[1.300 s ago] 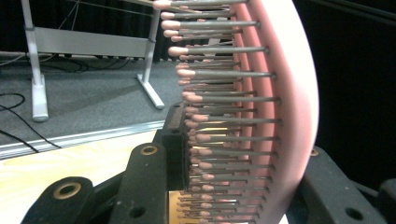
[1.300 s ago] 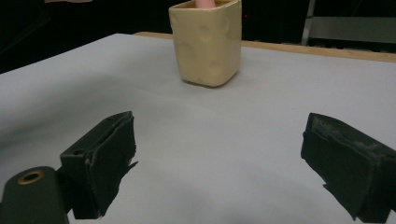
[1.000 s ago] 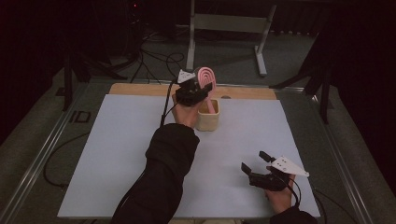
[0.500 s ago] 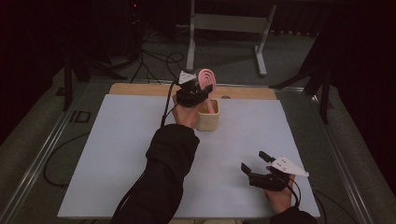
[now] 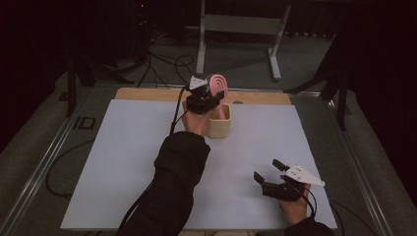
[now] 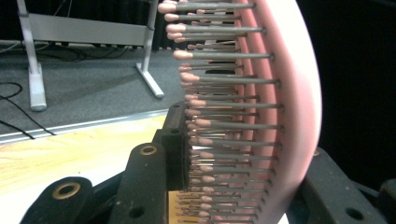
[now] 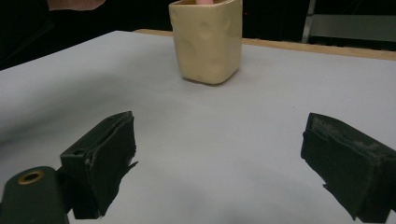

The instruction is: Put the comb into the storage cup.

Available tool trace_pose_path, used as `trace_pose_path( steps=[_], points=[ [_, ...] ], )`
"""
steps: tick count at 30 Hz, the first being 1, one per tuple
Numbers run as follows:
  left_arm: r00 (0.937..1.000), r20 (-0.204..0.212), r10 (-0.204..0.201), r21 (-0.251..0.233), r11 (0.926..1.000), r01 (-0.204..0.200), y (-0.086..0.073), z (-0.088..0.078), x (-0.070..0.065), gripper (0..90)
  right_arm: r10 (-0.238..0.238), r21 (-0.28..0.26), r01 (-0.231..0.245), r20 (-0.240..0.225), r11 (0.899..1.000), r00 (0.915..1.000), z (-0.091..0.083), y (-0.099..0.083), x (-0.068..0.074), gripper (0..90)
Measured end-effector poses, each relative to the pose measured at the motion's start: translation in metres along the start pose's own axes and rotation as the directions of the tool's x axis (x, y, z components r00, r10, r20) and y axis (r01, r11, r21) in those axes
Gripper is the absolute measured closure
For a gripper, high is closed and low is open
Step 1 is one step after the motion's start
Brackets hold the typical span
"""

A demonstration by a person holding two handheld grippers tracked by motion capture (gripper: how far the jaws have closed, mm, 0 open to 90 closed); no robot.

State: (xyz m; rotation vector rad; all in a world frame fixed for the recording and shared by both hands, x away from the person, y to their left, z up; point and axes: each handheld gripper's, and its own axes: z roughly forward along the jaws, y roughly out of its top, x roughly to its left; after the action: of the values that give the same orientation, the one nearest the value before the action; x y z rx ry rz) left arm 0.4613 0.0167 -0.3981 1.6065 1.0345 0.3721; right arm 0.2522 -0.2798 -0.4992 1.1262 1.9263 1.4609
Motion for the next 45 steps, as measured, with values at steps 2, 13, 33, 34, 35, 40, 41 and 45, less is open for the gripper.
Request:
trace_pose_path(
  steps=[2, 13, 33, 34, 35, 40, 41, 45],
  points=[
    [1.0000, 0.003, 0.000, 0.004, 1.0000, 0.000, -0.001, 0.001, 0.000, 63.9, -0.002, 0.000, 0.002, 0.001, 1.000, 1.0000, 0.000, 0.000, 0.000, 9.9],
    [1.0000, 0.004, 0.001, 0.018, 0.9998, -0.001, -0.005, 0.003, 0.001, 63.5, -0.005, 0.001, 0.005, -0.002, 1.000, 1.0000, 0.001, 0.000, 0.000, 10.0],
    [1.0000, 0.006, -0.005, 0.036, 0.9994, 0.005, -0.012, 0.007, -0.001, 62.8, -0.005, 0.001, 0.005, -0.002, 1.000, 1.0000, 0.001, 0.000, 0.000, 10.0],
    [1.0000, 0.007, -0.005, 0.036, 0.9993, 0.005, -0.013, 0.008, -0.001, 62.8, -0.004, 0.001, 0.004, -0.002, 1.000, 1.0000, 0.001, 0.000, 0.000, 10.0],
    [0.9999, 0.008, -0.007, 0.037, 0.9993, 0.007, -0.013, 0.008, -0.001, 62.8, -0.005, 0.002, 0.005, -0.002, 1.000, 1.0000, 0.001, 0.000, 0.000, 10.0],
    [0.9998, 0.010, -0.015, 0.045, 0.9989, 0.014, -0.017, 0.010, -0.001, 62.4, -0.008, 0.004, 0.008, 0.000, 1.000, 1.0000, 0.002, 0.000, 0.000, 10.0],
    [0.9998, 0.011, -0.015, 0.045, 0.9989, 0.015, -0.018, 0.010, -0.001, 62.3, -0.009, 0.004, 0.009, 0.000, 1.000, 1.0000, 0.002, 0.000, 0.000, 10.0],
    [0.9998, 0.011, -0.018, 0.050, 0.9986, 0.017, -0.020, 0.011, -0.001, 62.1, -0.008, 0.001, 0.008, -0.002, 1.000, 1.0000, 0.002, 0.000, 0.000, 10.0]
  ],
)
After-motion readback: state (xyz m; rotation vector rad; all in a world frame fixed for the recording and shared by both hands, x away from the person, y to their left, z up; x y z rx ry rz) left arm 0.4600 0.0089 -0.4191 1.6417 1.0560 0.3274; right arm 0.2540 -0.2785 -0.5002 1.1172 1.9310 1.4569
